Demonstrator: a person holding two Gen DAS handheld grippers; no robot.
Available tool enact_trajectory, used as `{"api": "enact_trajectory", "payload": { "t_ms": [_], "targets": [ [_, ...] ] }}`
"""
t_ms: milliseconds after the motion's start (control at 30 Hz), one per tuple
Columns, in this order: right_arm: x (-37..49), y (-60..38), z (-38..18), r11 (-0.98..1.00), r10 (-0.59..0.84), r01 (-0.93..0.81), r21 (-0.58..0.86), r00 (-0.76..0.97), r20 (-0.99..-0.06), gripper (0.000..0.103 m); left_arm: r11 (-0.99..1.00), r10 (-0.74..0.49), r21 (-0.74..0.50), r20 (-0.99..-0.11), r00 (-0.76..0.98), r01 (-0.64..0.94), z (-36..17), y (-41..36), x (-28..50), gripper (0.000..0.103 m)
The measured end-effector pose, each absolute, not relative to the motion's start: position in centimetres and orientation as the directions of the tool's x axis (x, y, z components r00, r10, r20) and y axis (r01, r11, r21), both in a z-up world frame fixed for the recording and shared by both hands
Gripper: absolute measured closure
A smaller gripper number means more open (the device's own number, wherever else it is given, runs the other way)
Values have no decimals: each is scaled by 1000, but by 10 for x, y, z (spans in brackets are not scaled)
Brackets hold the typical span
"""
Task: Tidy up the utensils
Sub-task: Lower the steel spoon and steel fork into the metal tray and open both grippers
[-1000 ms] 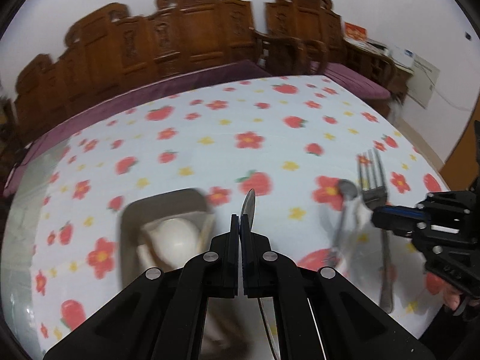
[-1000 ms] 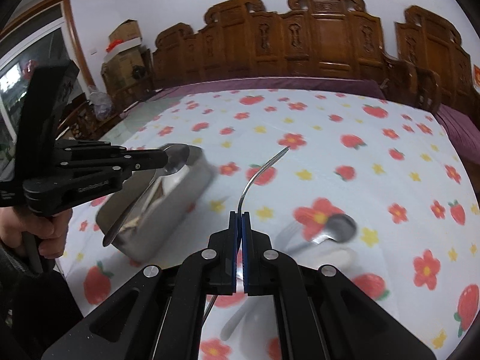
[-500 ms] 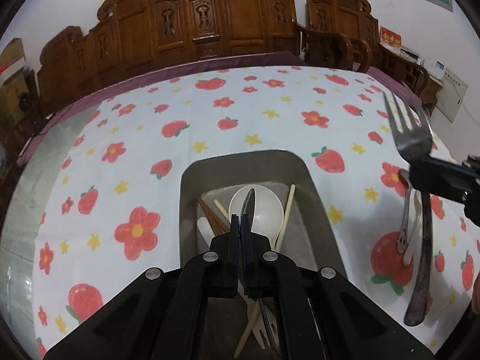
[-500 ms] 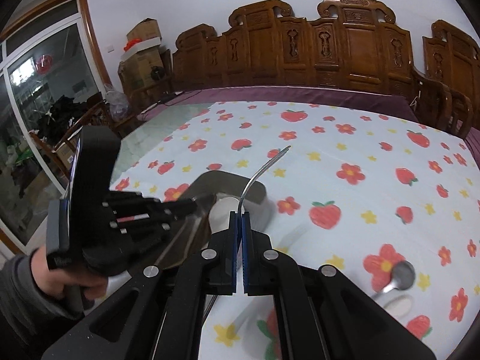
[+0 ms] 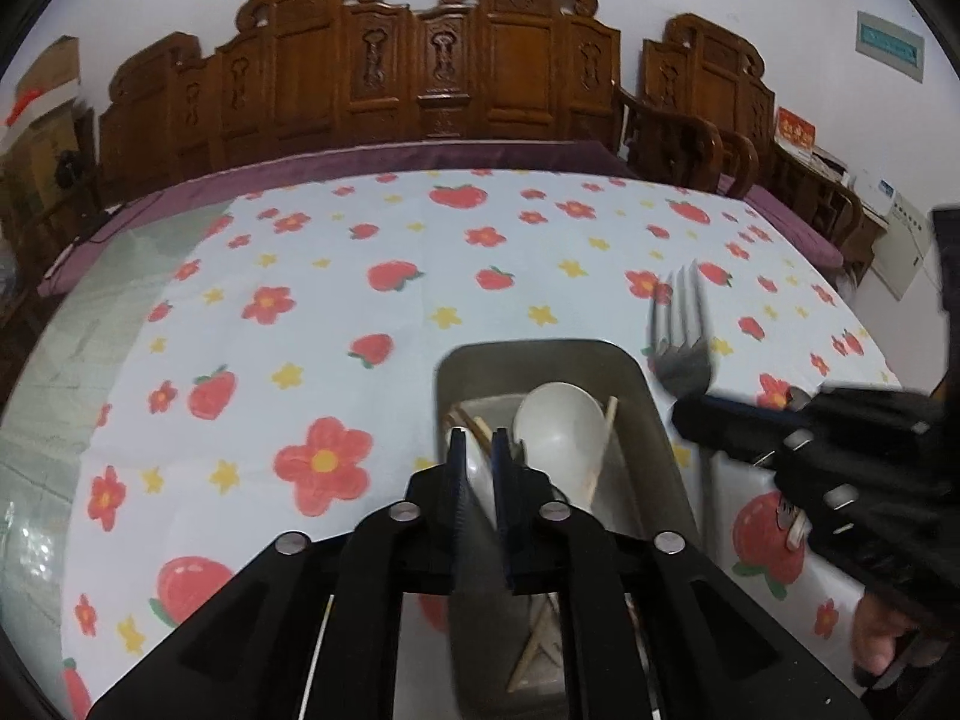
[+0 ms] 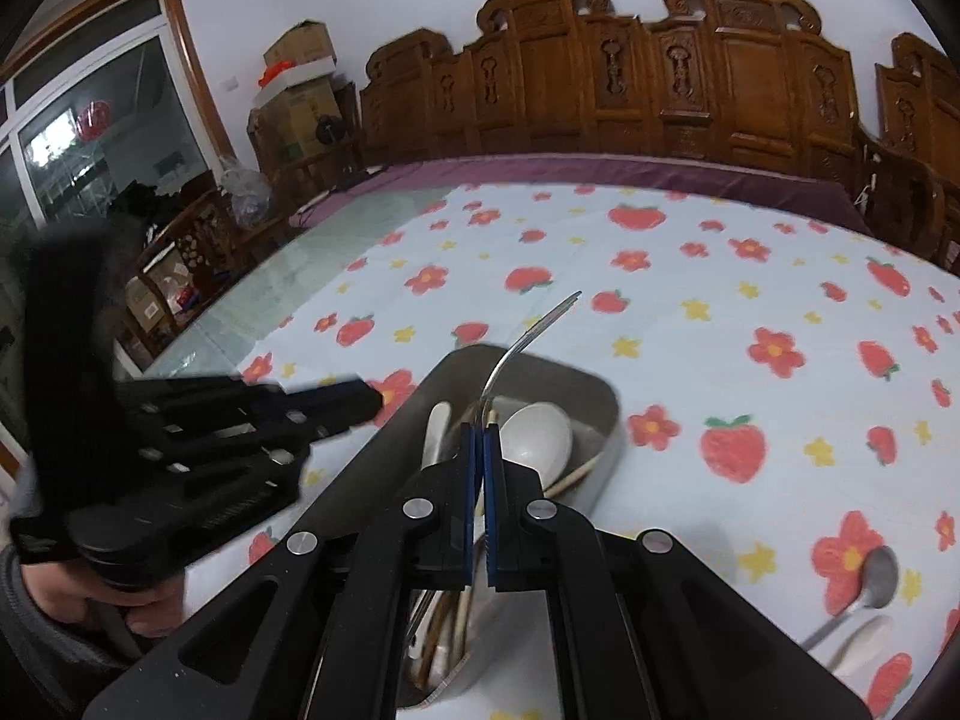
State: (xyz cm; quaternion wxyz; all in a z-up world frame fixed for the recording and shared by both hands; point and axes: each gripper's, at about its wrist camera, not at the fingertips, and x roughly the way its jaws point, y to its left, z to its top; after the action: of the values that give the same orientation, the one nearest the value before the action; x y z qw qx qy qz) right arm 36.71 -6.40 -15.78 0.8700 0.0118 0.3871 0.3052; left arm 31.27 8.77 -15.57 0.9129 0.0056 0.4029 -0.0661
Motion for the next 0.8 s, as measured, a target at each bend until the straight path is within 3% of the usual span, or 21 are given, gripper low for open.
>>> {"api": "enact_trajectory", "payload": {
  "t_ms": [300, 667, 800],
  "targets": [
    [367, -37, -195, 805, 518, -542, 241, 445, -730, 96, 993, -109, -49, -728, 677, 108, -151, 97, 311, 95],
    [359, -77, -177, 812, 533, -525, 254, 492, -688, 96, 989, -132, -48, -719, 682, 141, -146, 79, 304, 94],
    [341, -129, -162, 855, 489, -462, 235, 566, -663, 96, 983, -165, -57, -709, 685, 177, -142, 58, 297, 83]
  ]
}}
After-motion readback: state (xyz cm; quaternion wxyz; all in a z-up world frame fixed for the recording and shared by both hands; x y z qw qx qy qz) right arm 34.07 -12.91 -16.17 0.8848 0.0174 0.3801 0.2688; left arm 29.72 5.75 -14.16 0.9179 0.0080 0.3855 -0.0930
